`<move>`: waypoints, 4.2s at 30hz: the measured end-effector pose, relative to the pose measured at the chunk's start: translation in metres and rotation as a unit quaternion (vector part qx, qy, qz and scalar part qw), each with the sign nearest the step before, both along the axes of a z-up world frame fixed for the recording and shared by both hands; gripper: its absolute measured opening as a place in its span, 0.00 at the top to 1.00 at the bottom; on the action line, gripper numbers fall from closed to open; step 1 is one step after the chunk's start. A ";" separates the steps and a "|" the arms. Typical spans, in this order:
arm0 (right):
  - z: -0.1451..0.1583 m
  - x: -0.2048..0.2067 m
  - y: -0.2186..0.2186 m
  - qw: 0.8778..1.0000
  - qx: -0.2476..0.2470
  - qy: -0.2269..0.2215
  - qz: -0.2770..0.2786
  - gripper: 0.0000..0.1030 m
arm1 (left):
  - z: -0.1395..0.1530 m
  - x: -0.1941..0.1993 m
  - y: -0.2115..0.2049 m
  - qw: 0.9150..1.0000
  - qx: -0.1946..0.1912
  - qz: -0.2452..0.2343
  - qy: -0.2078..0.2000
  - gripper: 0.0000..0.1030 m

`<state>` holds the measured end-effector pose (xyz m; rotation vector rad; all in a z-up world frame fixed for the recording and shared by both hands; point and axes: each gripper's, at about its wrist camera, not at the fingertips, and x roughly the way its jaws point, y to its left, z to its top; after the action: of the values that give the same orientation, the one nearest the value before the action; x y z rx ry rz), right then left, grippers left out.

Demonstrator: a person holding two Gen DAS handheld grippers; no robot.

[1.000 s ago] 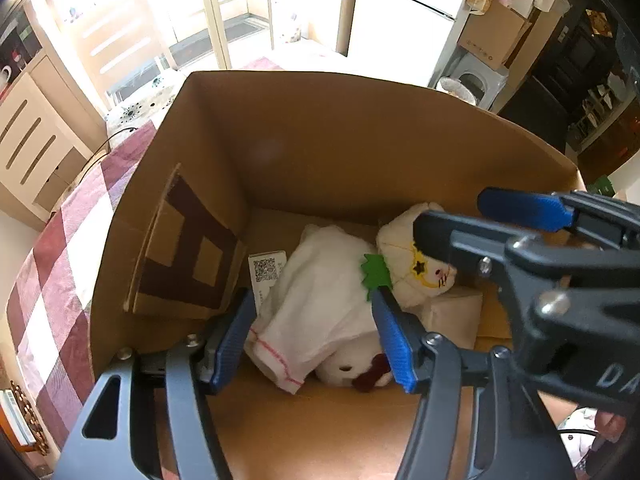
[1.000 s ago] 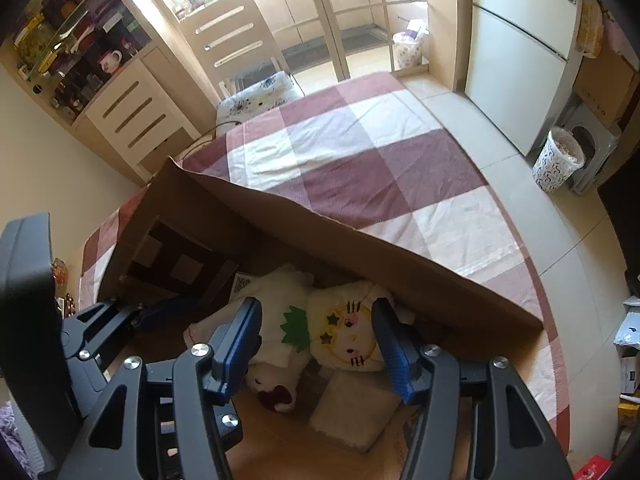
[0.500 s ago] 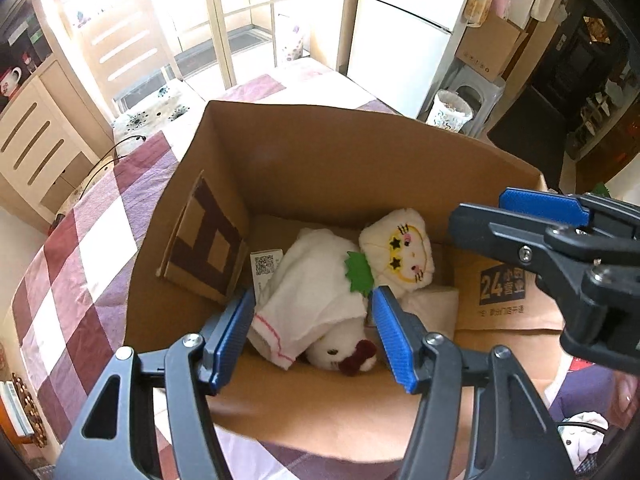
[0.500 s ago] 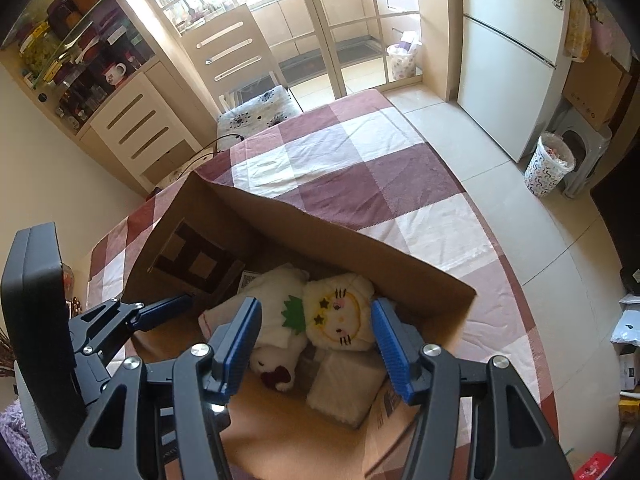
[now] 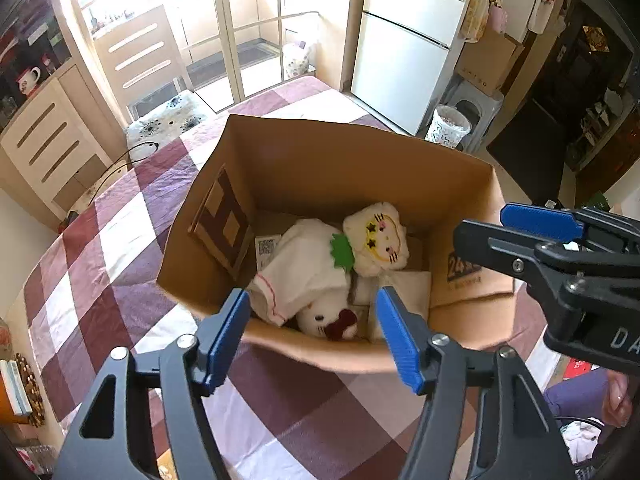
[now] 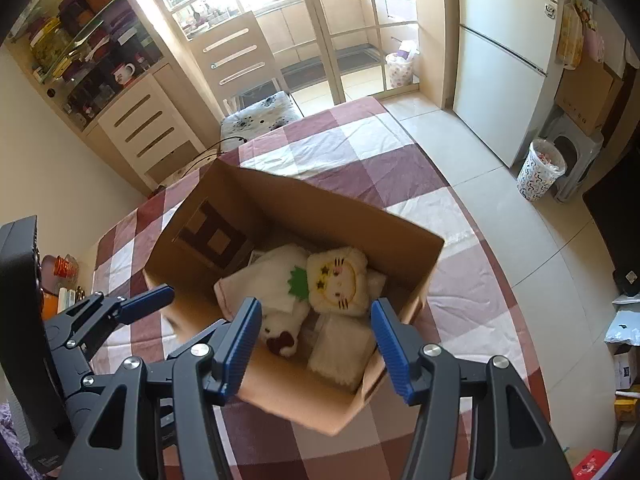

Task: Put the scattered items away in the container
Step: 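Open both tools and withdraw them from the box back over the table, then grasp the pink hair curler with the left tool while the right tool grasps the blue tape roll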

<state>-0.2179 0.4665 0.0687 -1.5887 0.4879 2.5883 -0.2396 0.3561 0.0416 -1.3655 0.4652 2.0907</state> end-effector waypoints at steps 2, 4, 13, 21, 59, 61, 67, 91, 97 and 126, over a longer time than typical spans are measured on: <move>0.001 0.007 -0.003 1.000 0.001 -0.001 0.003 0.43 | 0.002 0.007 -0.003 1.000 -0.001 0.001 0.002 0.34; 0.002 0.014 -0.006 1.000 0.002 -0.002 0.006 0.43 | 0.004 0.013 -0.005 1.000 -0.001 0.002 0.002 0.34; 0.006 0.041 -0.013 1.000 0.003 -0.001 0.015 0.43 | 0.012 0.043 -0.016 1.000 -0.001 0.006 0.004 0.34; 0.007 0.064 -0.024 1.000 0.004 -0.003 0.028 0.43 | 0.013 0.067 -0.028 1.000 -0.003 0.011 0.007 0.34; -0.025 0.119 -0.171 0.982 0.003 -0.053 0.182 0.43 | -0.021 0.144 -0.211 0.975 -0.014 0.218 -0.047 0.34; -0.026 0.121 -0.182 0.980 0.005 -0.053 0.191 0.43 | -0.022 0.148 -0.225 0.971 -0.014 0.233 -0.049 0.34; -0.033 0.126 -0.220 0.971 0.006 -0.062 0.230 0.43 | -0.028 0.164 -0.270 0.959 -0.014 0.277 -0.059 0.34; -0.080 0.117 -0.321 0.949 0.008 -0.096 0.301 0.43 | -0.083 0.186 -0.430 0.905 -0.012 0.412 -0.103 0.34; -0.107 0.097 -0.355 0.940 -0.008 -0.100 0.325 0.43 | -0.111 0.163 -0.412 0.921 -0.016 0.373 -0.115 0.34; -0.172 0.060 -0.417 0.920 0.039 -0.091 0.379 0.50 | -0.154 0.132 -0.399 0.937 -0.024 0.329 -0.110 0.48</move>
<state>-0.1576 0.0497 -0.1035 -2.3051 -0.3223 2.8176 -0.1081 -0.0425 -0.1119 -1.9552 -0.0596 2.3916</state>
